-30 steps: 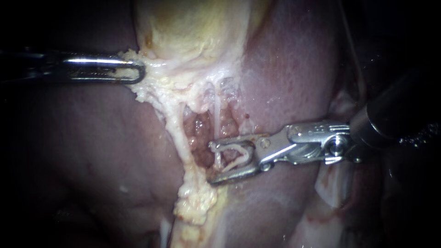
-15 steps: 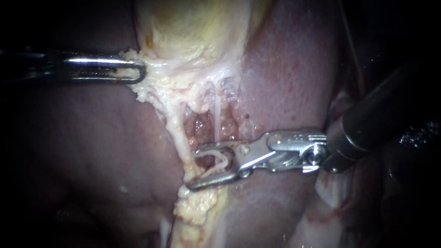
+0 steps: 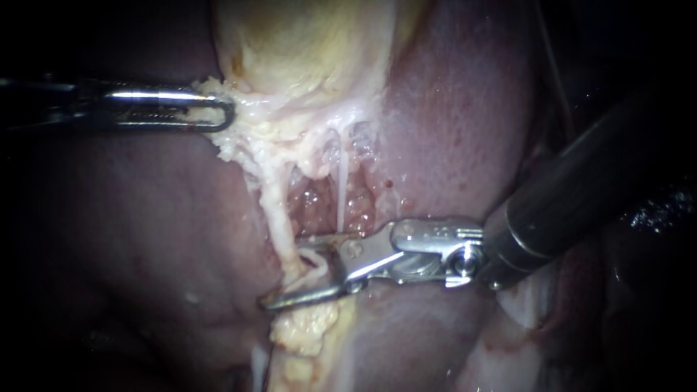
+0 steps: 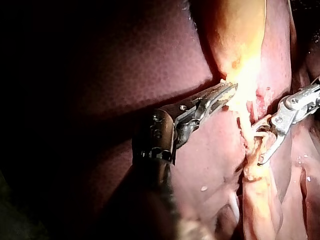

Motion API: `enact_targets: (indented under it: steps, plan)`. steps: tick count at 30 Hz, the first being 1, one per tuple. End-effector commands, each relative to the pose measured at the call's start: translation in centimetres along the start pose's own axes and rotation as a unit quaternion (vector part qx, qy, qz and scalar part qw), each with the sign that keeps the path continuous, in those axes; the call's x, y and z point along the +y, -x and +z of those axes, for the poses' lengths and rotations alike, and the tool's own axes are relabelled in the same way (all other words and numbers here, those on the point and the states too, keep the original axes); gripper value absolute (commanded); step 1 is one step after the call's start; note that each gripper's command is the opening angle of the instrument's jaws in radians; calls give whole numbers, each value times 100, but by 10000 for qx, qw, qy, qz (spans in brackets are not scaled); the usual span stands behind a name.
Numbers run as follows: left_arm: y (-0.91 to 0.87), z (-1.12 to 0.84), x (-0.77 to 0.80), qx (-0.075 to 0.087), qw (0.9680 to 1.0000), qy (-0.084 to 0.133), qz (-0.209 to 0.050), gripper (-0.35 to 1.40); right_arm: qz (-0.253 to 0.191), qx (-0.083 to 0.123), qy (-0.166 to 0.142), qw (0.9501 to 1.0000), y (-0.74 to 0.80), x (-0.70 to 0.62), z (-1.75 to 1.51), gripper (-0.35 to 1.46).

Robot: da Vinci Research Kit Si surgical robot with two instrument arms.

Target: Clipping first clip left tube

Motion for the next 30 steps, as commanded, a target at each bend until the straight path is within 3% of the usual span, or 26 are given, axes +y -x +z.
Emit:
enact_targets:
  steps: [1,13,24,30]
  plan:
    - [0,0,0,0,10000,-3,-2,-35,-1,34,-8,10000,-1,0,3,44]
    - [1,0,0,0,10000,-4,1,-35,135,90,-487,9987,-13,-16,20,44]
    - [1,-2,-2,-3,10000,2,4,-35,174,89,-686,9975,-39,-59,19,43]
    - [2,-2,-3,-4,10000,3,6,-35,200,80,-729,9971,-41,-69,16,41]
